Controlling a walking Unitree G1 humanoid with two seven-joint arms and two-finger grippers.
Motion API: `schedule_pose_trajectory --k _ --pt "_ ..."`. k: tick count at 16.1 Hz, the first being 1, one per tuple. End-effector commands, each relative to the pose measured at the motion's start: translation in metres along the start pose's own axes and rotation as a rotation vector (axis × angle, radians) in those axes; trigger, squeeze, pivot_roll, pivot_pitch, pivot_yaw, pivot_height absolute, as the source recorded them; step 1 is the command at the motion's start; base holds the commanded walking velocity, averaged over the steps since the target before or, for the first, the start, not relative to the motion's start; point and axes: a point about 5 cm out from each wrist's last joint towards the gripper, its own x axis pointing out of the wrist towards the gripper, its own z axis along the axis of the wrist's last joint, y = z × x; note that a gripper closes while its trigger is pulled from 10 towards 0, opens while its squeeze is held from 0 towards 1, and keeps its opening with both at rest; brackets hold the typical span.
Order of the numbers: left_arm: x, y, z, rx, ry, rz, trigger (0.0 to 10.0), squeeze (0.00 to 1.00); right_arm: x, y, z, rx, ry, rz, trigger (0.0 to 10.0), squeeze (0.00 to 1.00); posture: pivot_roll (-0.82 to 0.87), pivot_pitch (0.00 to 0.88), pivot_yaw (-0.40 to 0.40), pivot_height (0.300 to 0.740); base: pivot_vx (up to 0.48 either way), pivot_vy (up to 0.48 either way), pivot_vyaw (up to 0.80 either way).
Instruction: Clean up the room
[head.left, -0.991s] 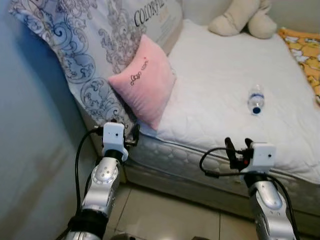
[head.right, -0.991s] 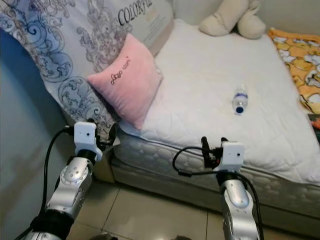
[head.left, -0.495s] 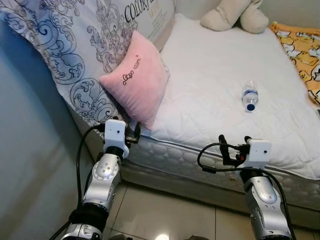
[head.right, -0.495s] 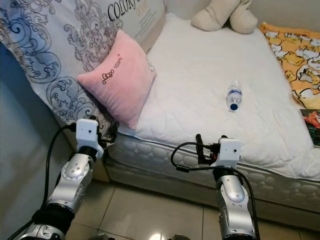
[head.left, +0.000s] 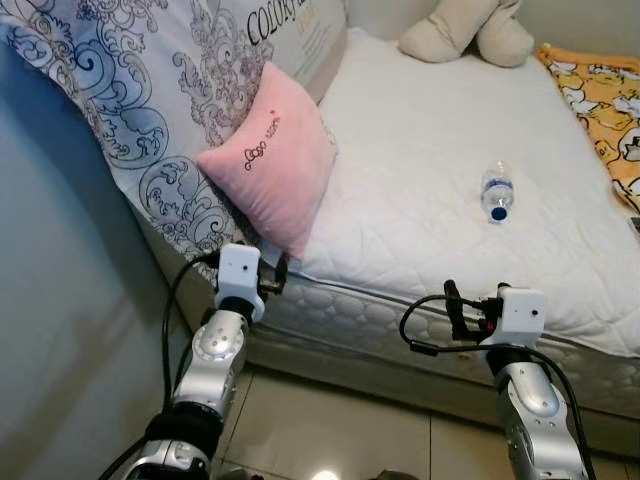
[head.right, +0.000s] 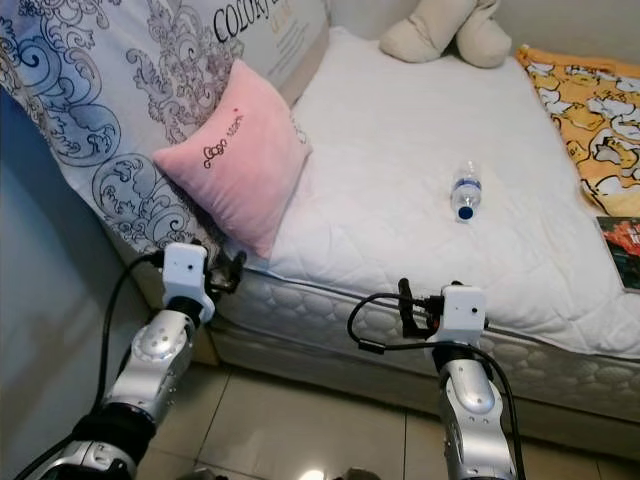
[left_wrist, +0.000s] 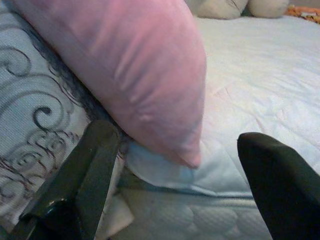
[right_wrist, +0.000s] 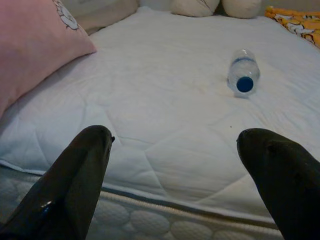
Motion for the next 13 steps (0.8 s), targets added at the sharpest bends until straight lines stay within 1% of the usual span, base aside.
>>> schedule_pose_trajectory --k 1,2,3,4,5,6,7,8,9,10,11,13 --pt "0.005 -0.006 0.004 0.002 -0.009 -0.028 10.0 0.0 0.002 -0.007 -0.001 0.006 0.018 -0.035 10.0 0.0 -0.12 0.0 -0.023 0.699 0.0 0.0 0.0" --pt "0.005 -0.007 0.002 -0.007 0.005 -0.039 10.0 0.0 0.003 -0.01 -0.003 0.015 0.033 -0.055 10.0 0.0 -0.12 0.0 -0.025 0.699 0.0 0.0 0.0" --pt "0.007 -0.01 -0.004 -0.024 0.043 -0.05 10.0 0.0 0.006 -0.013 -0.01 0.043 0.079 -0.077 10.0 0.0 -0.12 0.0 -0.025 0.699 0.0 0.0 0.0" --pt "0.008 -0.013 -0.009 -0.021 0.085 -0.065 10.0 0.0 0.009 -0.012 -0.017 0.059 0.127 -0.075 10.0 0.0 -0.12 0.0 -0.025 0.699 0.0 0.0 0.0" --pt "0.008 -0.019 -0.026 -0.055 0.209 -0.066 10.0 0.0 0.013 -0.009 -0.041 0.103 0.289 -0.067 10.0 0.0 -0.11 0.0 -0.026 0.699 0.0 0.0 0.0" --pt "0.003 -0.025 -0.045 -0.103 0.36 -0.06 10.0 0.0 0.013 -0.003 -0.061 0.138 0.437 -0.051 10.0 0.0 -0.11 0.0 -0.023 0.699 0.0 0.0 0.0" --pt "-0.013 -0.033 -0.072 -0.112 0.553 -0.064 10.0 0.0 0.005 0.01 -0.085 0.123 0.616 0.002 10.0 0.0 -0.11 0.0 -0.022 0.699 0.0 0.0 0.0" --pt "-0.023 -0.038 -0.084 -0.139 0.64 -0.066 10.0 0.0 0.002 0.012 -0.09 0.123 0.66 0.004 10.0 0.0 -0.12 0.0 -0.025 0.699 0.0 0.0 0.0" --pt "-0.04 -0.045 -0.101 -0.174 0.774 -0.078 10.0 0.0 -0.002 0.017 -0.096 0.111 0.718 0.017 10.0 0.0 -0.12 0.0 -0.025 0.699 0.0 0.0 0.0" --pt "-0.059 -0.051 -0.118 -0.147 0.894 -0.102 10.0 0.0 -0.009 0.023 -0.104 0.082 0.782 0.032 10.0 0.0 -0.12 0.0 -0.028 0.699 0.0 0.0 0.0" --pt "-0.077 -0.055 -0.131 -0.15 0.992 -0.113 10.0 0.0 -0.021 0.027 -0.116 0.085 0.87 0.04 10.0 0.0 -0.12 0.0 -0.027 0.699 0.0 0.0 0.0" --pt "-0.093 -0.058 -0.141 -0.151 1.082 -0.114 10.0 0.0 -0.036 0.027 -0.127 0.082 0.959 0.053 10.0 0.0 -0.12 0.0 -0.028 0.699 0.0 0.0 0.0"
